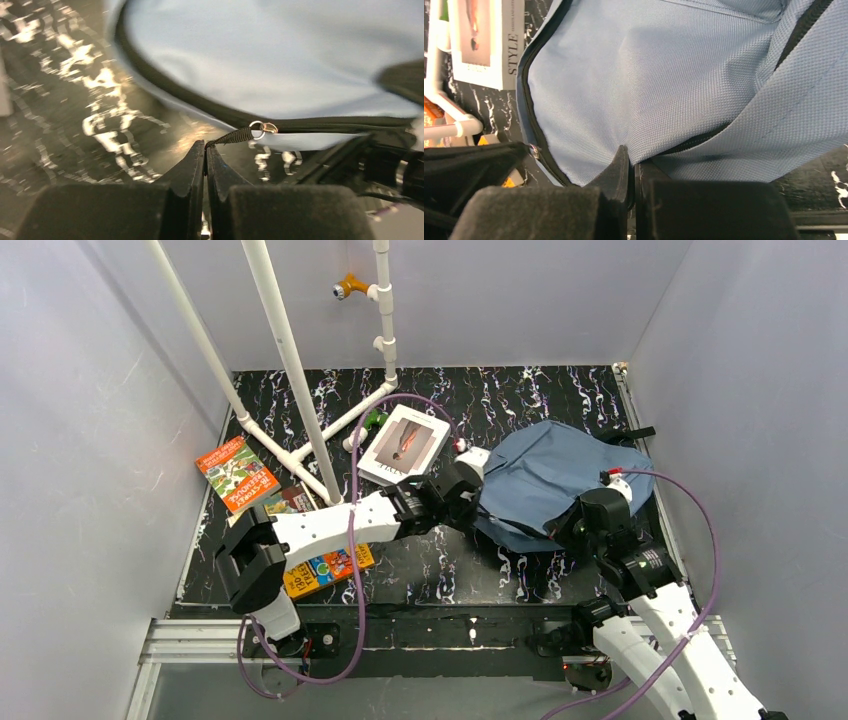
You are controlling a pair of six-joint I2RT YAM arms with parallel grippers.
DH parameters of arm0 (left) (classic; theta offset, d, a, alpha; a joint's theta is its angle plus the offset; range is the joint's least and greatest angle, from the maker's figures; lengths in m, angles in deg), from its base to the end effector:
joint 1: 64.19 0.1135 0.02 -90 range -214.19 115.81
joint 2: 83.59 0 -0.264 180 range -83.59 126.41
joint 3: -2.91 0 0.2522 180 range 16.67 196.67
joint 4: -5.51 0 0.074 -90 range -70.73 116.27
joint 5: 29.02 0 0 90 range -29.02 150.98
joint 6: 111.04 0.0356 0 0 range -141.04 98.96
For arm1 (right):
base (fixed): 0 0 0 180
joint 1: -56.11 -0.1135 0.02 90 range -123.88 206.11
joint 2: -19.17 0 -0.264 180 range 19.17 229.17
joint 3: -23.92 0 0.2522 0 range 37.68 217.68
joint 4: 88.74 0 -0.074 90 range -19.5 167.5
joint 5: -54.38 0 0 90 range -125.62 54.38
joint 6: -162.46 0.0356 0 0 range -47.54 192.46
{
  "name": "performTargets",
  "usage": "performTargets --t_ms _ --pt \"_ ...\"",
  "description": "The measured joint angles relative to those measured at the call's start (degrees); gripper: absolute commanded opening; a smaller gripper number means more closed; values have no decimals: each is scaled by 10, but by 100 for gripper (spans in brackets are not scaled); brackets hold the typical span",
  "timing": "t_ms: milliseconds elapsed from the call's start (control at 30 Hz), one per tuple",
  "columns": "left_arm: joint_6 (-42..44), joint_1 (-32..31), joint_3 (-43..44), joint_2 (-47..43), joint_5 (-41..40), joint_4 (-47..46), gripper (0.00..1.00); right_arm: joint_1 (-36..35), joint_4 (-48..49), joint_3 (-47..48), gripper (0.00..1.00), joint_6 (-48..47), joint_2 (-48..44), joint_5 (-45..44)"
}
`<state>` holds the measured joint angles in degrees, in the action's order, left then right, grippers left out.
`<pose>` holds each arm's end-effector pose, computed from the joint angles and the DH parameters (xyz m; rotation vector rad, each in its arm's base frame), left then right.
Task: Pack the student bag
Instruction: Unzip the student bag at the center of the board.
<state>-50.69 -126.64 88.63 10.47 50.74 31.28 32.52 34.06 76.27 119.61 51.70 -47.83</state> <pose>0.1807 -0.3327 0.2791 0.5317 2.1848 -0.7181 0.1140 0.0416 0.2749 0.5732 2.1683 0.4457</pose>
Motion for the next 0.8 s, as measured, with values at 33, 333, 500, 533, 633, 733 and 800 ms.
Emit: performTargets --t_ms 33,333,500,533,633,733,800 --pt "2 11 -10 -6 -7 8 0 1 -4 0 1 -3 0 -5" --pt "38 53 -50 -39 -1 30 0 7 -9 0 56 -57 28 25" --pt "48 54 -50 -50 35 35 0 10 -56 50 75 -115 101 98" --pt "47 55 -50 -50 39 36 0 10 -68 72 78 -130 112 116" --pt "41 56 -50 -50 48 36 0 10 -89 146 77 -182 130 167" --pt "30 57 -50 -50 51 33 0 10 -84 190 68 -233 157 210" --pt "21 57 -51 -50 52 29 0 4 -71 190 66 -258 185 224"
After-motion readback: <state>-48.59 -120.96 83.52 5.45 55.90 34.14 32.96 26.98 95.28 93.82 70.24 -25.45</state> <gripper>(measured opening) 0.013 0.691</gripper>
